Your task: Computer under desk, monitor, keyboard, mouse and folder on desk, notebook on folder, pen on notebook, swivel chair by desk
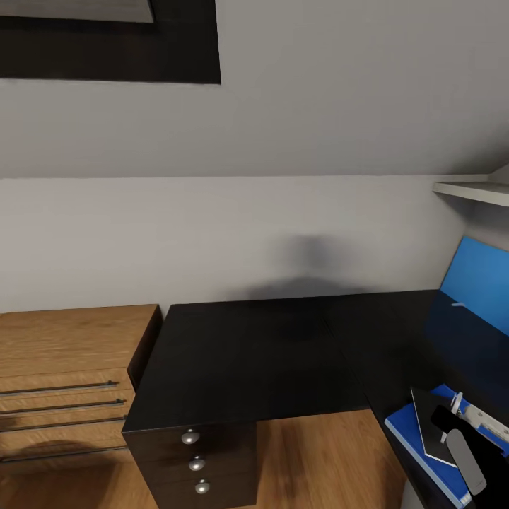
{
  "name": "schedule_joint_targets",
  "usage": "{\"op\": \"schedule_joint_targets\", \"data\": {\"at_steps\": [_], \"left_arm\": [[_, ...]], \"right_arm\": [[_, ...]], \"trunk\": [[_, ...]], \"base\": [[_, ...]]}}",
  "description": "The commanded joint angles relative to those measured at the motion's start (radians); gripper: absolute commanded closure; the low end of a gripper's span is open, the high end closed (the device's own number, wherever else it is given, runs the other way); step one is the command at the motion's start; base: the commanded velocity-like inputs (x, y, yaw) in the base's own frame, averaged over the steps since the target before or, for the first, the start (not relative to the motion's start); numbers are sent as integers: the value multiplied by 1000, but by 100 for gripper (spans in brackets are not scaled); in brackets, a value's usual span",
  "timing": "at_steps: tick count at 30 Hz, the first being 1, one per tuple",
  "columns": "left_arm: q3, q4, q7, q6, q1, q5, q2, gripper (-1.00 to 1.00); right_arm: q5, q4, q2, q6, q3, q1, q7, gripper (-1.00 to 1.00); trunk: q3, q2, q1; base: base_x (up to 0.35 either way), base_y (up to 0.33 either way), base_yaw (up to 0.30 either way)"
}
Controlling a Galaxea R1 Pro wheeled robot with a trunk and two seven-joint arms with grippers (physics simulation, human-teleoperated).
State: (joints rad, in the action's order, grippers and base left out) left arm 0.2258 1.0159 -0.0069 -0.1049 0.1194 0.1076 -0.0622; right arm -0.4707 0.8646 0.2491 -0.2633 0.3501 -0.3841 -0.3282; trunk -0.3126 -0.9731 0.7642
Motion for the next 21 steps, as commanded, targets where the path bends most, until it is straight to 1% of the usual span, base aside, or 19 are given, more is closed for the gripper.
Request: {"op": "schedule_joint_targets", "data": {"at_steps": [1, 9, 10, 21], "left_arm": [[1, 3, -1, -7, 0, 10, -1, -100], [1, 3, -1, -7, 0, 10, -1, -100], [1, 3, -1, -7, 0, 10, -1, -100], [1, 3, -1, -7, 0, 10, -1, -100]], "right_arm": [[-9, 1, 0, -3, 0, -1, -3, 100], [-9, -2, 1, -3, 0, -2, -3, 100], [-8, -2, 1, -6, 0, -2, -5, -100], [-8, 2, 1, -8, 0, -2, -7, -100]], "trunk": [[-1, -1, 0], [-1, -1, 0], [-1, -1, 0], [-1, -1, 0]], "base": [[0, 0, 0], [0, 0, 0], [0, 0, 0], [0, 0, 0]]}}
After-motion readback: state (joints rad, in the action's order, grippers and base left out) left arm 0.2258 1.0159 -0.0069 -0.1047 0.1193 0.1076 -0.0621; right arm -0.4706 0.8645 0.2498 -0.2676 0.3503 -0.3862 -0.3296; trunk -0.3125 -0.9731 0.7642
